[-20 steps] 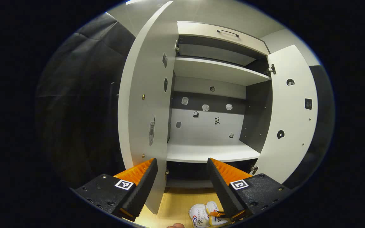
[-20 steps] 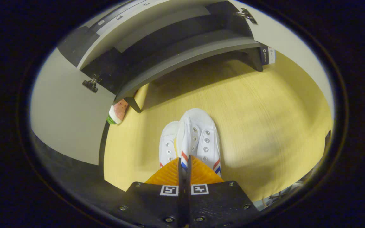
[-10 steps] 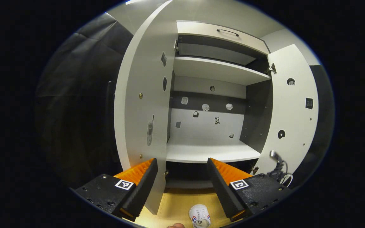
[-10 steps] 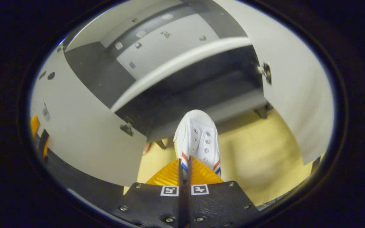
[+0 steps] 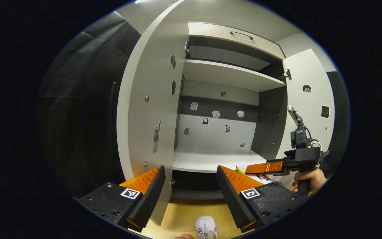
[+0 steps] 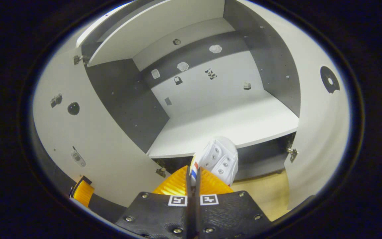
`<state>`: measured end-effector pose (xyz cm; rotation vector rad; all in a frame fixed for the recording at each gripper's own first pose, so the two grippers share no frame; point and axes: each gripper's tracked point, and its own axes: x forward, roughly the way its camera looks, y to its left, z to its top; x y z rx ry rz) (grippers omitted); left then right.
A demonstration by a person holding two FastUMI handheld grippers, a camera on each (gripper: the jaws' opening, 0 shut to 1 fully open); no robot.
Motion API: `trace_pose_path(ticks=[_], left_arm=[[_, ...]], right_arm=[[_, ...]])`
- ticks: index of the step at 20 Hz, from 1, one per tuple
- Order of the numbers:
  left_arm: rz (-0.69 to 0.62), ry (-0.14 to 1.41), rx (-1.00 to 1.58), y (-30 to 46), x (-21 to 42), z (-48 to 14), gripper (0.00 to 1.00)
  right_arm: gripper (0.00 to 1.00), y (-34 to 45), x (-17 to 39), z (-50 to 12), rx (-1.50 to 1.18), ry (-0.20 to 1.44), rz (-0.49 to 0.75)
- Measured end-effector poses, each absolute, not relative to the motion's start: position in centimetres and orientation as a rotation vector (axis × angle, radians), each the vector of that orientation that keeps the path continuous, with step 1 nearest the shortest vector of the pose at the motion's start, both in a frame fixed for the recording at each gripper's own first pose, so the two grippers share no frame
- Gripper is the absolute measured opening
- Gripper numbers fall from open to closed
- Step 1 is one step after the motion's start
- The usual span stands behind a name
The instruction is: Grab one shoe with the right hand and put it into the shoe cabinet, grab the other shoe with the left hand and put it into the shoe cabinet; then close the right door with the right hand and the left door with the left hand.
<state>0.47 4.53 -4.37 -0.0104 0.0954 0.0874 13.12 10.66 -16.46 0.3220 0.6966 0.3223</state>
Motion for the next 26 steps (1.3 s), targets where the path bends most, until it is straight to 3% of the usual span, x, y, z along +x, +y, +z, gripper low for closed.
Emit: trace_pose_path(ticks=[10, 15, 21, 26], left_arm=[[0.072, 0.098, -0.046, 4.3, 0.6, -4.7, 0.95], [0.072, 0.099, -0.053, 4.5, 0.3, -4.7, 0.94], [0.078, 0.121, -0.058, 4.5, 0.0, -5.5, 0.95], [0.085, 0.143, -0.044, 4.7, -0.2, -6.5, 0.95]], right_arm=[[0.0, 10.0, 15.0, -12.0, 0.274, 0.632, 0.309], [0.0, 9.1, 21.7, -10.8, 0.192, 0.568, 0.263], [0.0, 7.7, 31.7, -13.8, 0.055, 0.538, 0.181], [0.0, 6.5, 35.6, -17.5, -0.023, 0.587, 0.125]])
